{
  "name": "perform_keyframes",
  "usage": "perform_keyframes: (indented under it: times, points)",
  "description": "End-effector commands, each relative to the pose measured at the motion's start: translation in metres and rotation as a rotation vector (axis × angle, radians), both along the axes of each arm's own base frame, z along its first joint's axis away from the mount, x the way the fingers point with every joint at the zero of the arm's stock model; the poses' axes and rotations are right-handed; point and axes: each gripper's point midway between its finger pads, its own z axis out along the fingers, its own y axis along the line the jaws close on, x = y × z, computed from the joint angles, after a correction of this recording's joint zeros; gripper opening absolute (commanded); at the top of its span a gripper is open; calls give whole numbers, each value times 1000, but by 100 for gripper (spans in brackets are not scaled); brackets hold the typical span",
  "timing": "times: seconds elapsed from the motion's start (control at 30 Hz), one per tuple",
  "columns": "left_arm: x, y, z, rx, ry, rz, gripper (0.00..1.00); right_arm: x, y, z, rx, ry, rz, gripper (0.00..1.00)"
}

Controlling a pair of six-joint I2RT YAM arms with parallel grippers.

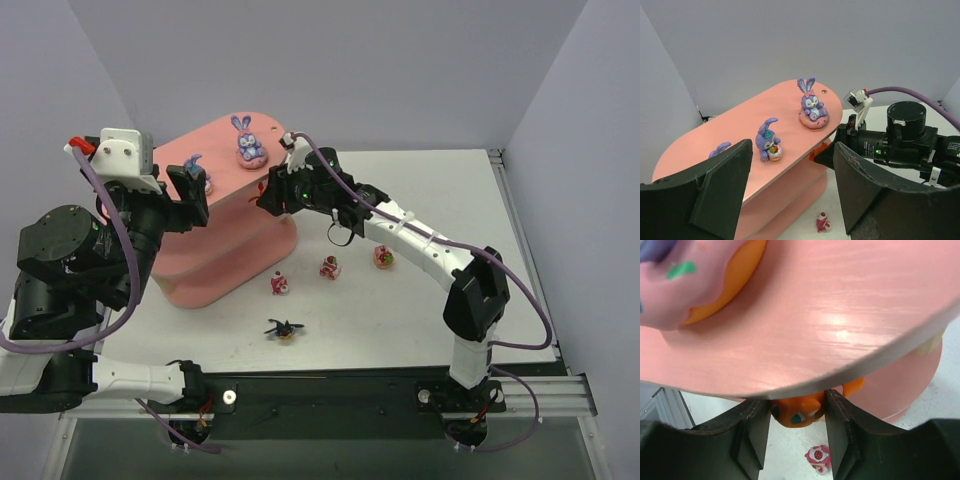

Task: Place and organize the plastic toys onto the shelf

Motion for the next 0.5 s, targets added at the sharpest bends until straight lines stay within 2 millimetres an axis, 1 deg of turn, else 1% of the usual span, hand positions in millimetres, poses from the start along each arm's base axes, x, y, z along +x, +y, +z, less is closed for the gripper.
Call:
perform_keyframes:
  times: [0.0,0.07,0.23,0.3,0.33,0.37,0.4,0.47]
  points:
    - [-1,12,7,-33,-7,34,75,-2,9,24,15,-31,8,9]
    - [-1,16,6,-31,-3,48,75,-5,9,18,-20,-2,9,9]
    - [-2,19,5,-22,-4,50,75,-12,10,10,-66,21,-3,9]
    - [-2,20,5,-17,-6,52,75,-13,12,4,-84,35,0,9]
    - [-2,21,6,-17,-7,51,75,-12,11,4,-86,36,-7,9]
    - [-2,21,5,-11,-7,51,75,-11,12,-2,-96,46,-9,9]
    - [-2,22,6,-12,-8,51,75,-11,14,1,-95,42,-6,9]
    - [-3,24,6,-12,-8,54,75,-9,14,-7,-112,55,-12,9]
